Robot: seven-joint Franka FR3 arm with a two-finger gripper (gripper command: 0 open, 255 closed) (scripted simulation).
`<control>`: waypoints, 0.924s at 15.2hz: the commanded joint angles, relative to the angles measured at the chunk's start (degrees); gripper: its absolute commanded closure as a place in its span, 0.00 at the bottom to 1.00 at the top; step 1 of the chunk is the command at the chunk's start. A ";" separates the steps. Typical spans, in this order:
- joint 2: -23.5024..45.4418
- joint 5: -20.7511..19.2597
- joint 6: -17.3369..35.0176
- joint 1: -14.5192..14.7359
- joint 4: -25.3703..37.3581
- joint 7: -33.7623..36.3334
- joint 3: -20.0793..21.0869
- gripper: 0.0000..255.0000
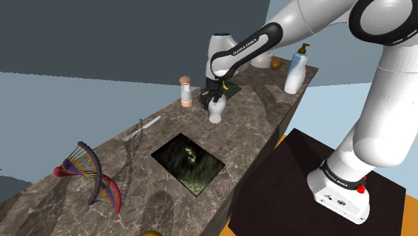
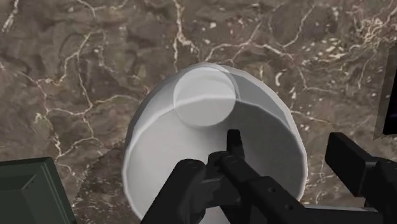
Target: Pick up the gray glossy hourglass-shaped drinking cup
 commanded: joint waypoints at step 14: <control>-2.28 0.18 -3.16 -0.11 0.92 0.08 0.08 1.00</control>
